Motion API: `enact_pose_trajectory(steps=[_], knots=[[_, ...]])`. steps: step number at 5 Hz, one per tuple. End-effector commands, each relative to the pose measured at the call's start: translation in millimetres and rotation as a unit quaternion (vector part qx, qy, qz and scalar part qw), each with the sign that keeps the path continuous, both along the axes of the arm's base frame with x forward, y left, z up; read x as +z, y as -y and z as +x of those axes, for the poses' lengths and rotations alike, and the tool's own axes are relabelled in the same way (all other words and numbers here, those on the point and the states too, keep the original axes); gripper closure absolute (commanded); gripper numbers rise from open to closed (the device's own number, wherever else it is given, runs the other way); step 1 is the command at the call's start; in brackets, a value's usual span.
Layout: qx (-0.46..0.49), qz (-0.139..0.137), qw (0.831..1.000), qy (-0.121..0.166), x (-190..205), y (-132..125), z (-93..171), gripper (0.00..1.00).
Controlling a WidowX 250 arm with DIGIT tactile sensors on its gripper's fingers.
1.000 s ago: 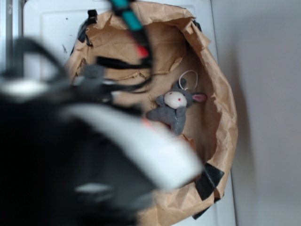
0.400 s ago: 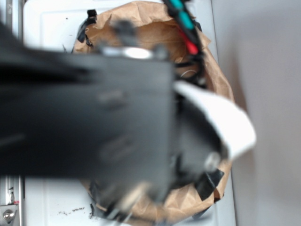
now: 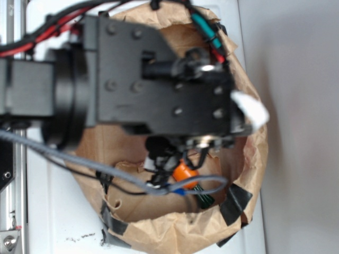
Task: Grab the carrot.
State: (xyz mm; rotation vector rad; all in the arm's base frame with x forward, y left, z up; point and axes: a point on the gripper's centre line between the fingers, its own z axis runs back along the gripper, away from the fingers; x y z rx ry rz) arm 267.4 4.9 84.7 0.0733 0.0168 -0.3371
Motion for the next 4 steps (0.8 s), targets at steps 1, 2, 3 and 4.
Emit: enact_pose_trajectory(steps=[1, 2, 3, 4], knots=[[-0.055, 0.017, 0.998, 0.035, -31, 33, 20, 0.0], [-0.067, -0.005, 0.997, 0.025, -48, 44, 38, 0.0], [-0.067, 0.018, 0.997, 0.015, -71, 54, 44, 1.0], [-0.06, 0.025, 0.998, 0.025, -63, 53, 39, 1.0]])
